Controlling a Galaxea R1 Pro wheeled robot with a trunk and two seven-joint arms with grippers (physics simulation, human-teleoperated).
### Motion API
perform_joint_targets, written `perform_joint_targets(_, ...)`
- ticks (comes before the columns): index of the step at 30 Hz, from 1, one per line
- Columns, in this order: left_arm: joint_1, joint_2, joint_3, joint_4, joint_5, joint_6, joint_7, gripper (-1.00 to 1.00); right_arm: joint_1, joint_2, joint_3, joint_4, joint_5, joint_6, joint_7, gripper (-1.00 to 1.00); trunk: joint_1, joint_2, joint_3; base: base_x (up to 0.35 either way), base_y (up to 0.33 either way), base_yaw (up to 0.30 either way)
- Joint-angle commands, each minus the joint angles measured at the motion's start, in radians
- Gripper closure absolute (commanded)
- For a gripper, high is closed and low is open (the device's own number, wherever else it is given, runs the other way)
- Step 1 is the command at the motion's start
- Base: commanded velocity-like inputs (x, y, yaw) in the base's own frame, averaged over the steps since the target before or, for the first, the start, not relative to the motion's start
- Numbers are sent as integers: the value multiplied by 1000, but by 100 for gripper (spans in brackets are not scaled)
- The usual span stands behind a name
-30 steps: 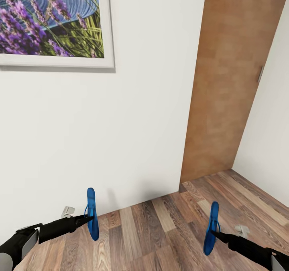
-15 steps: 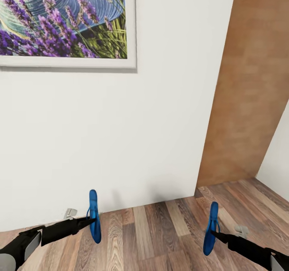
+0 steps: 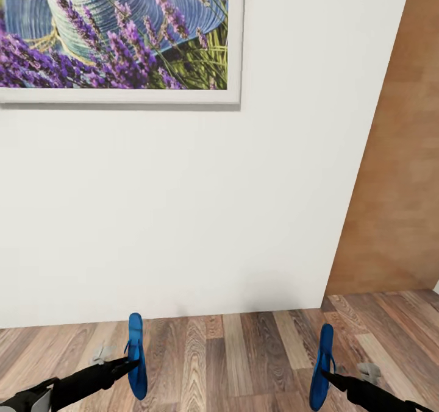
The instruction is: In the bedroom, move the book from the bed onto either nightstand, and place the two sandals side by side next to the bed.
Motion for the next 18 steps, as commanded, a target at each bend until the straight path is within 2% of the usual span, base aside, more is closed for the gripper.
perform_joint_targets(1, 0, -1, 0, 5, 2, -20, 16, 100, 0, 0, -6, 5, 1, -2, 4, 100, 0, 0, -1, 0, 0, 284)
perform_joint_targets(6, 25, -9, -1, 10, 3, -40, 49, 100, 0, 0, -6, 13, 1, -10, 4, 100, 0, 0, -1, 0, 0, 285)
perform_joint_targets(12, 42, -27, 0, 9, 2, -43, 54, 100, 0, 0, -5, 15, 1, -11, 5, 100, 0, 0, -1, 0, 0, 288)
perform_joint_targets(18, 43, -32, 0, 9, 2, -44, 54, 100, 0, 0, -5, 15, 1, -11, 4, 100, 0, 0, -1, 0, 0, 291)
